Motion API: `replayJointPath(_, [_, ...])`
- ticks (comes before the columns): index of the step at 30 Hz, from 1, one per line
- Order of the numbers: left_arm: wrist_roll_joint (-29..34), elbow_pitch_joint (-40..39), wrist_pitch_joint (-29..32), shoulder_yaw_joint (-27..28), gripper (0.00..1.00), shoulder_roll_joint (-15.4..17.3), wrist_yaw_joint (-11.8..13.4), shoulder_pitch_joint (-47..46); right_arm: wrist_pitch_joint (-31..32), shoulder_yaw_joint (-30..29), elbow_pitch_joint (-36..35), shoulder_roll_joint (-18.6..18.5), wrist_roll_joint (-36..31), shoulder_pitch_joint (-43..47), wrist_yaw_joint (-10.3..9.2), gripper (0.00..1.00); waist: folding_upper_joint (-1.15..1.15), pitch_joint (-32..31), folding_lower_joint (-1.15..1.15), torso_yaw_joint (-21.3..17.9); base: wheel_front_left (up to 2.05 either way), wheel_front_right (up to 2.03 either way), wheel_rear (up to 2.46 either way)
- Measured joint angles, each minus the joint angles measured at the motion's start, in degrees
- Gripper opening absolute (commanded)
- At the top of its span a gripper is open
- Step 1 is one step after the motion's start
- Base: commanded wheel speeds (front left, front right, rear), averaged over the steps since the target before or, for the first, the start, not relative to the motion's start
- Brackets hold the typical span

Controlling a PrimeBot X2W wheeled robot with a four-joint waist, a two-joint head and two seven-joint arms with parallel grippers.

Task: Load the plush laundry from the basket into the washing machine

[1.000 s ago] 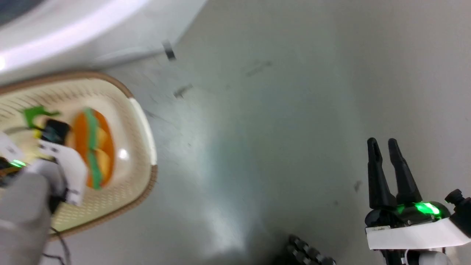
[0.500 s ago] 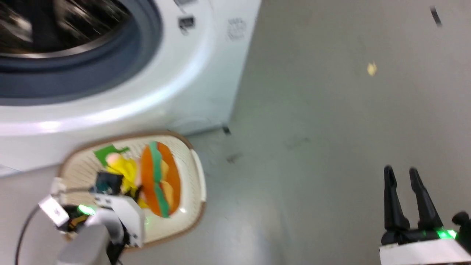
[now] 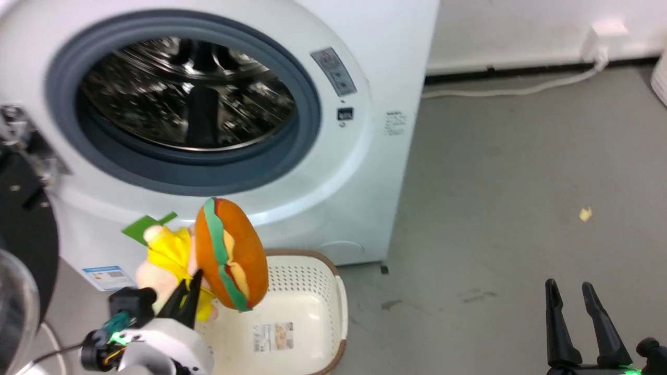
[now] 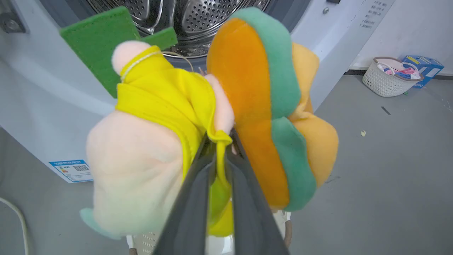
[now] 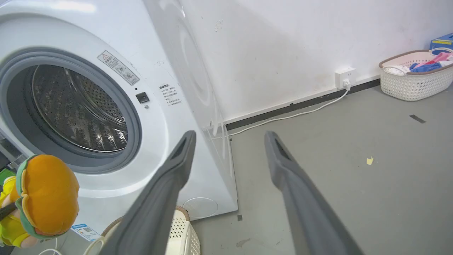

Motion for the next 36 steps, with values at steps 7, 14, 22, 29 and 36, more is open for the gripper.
replayJointPath(7, [5.0, -17.2, 0.0, 8.9, 0.0, -1.8, 1.3, 5.6, 0.0, 1.1, -0.6, 0.0, -0.2, 0.4, 0.0, 1.0, 0.0, -0.2, 0.01, 1.5, 0.0, 0.0, 0.0])
replayJointPath(14, [6.4, -22.2, 0.0, 13.9, 0.0, -2.1, -0.7, 0.1, 0.0, 2.9, -2.0, 0.0, -0.1, -1.0, -0.01, 1.0, 0.0, 5.6, 0.03, 0.5, 0.0, 0.0, 0.0])
replayJointPath(22, [6.0, -18.8, 3.7, 16.0, 0.0, 3.6, -2.2, -15.2, 0.0, 4.8, -3.3, 0.0, 1.4, -5.5, -0.01, 1.0, 0.0, 14.9, 0.04, -2.3, 0.0, 0.0, 0.0])
replayJointPath(29, [6.4, -13.2, 10.0, 14.9, 0.0, 10.4, -3.8, -29.8, 0.0, 6.1, -4.2, 0.0, 4.2, -7.7, 0.0, 1.0, 0.0, 23.2, 0.04, -5.9, 0.0, 0.0, 0.0])
replayJointPath(36, [7.7, -4.1, 16.2, 11.5, 0.0, 16.5, -4.7, -46.2, 0.0, 8.3, -4.8, 0.0, 5.6, -9.0, 0.0, 1.0, 0.0, 30.1, 0.04, -9.8, 0.0, 0.0, 0.0])
